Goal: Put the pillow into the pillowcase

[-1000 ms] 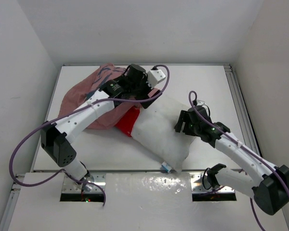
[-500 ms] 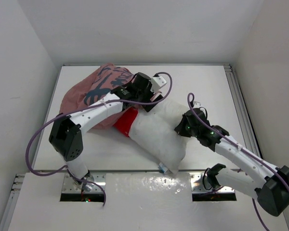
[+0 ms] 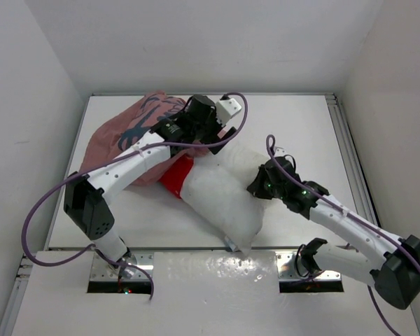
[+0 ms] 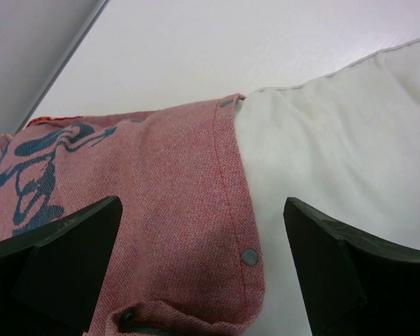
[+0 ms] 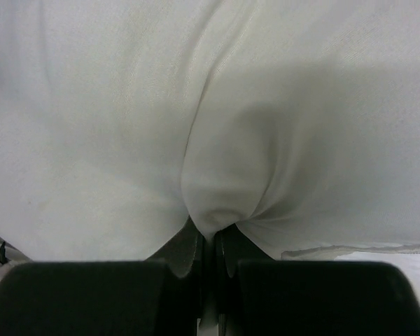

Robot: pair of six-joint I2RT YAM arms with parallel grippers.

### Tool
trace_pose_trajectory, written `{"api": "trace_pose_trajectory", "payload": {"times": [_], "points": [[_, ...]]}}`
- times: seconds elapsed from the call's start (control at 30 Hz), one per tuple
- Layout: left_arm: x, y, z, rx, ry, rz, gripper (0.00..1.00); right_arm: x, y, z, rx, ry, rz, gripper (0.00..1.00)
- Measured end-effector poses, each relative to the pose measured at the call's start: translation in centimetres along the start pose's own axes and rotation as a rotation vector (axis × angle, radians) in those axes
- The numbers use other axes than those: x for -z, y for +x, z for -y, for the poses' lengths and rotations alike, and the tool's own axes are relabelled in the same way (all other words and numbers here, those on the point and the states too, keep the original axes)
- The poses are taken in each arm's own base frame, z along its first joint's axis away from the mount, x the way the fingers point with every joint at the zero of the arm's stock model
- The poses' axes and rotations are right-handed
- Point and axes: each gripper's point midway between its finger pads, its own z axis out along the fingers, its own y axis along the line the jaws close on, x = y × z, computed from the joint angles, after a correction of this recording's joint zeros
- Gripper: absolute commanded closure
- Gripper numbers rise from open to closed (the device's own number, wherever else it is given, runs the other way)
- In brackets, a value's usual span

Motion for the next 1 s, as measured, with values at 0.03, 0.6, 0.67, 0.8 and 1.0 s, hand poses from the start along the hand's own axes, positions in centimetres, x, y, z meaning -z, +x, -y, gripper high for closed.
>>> {"api": "trace_pose_trajectory", "payload": {"times": [0.03,0.6,0.67,0.8,1.0], "points": [[0.0,0.0,-0.1,-0.002,-0.002,0.0,0.0,-0.1,0.0,-0.2,0.001,-0.005,-0.005,1.0],[-4.8,6.8,-1.3,-0.104,-0.078,-0.222,0.44,1.7,-1.5,-2.8,0.071,-0.114,-0.008,0.01],[-5.1,6.8,-1.3,-0.102,-0.08,-0.218,0.57,2.1,-3.0,-3.0,0.088,-0.111,0.024,0.01],[-5.2,6.6,-1.1,-0.098,-0.068,-0.208,0.96,2.0,-6.6,-3.1,0.105,-0.068,0.067,0.01],[-4.6,6.0,-0.9,-0.087,-0.04,-0.204,1.0,-1.5,-9.5,-2.1,0.116,-0.004,0.051,0.02]]}}
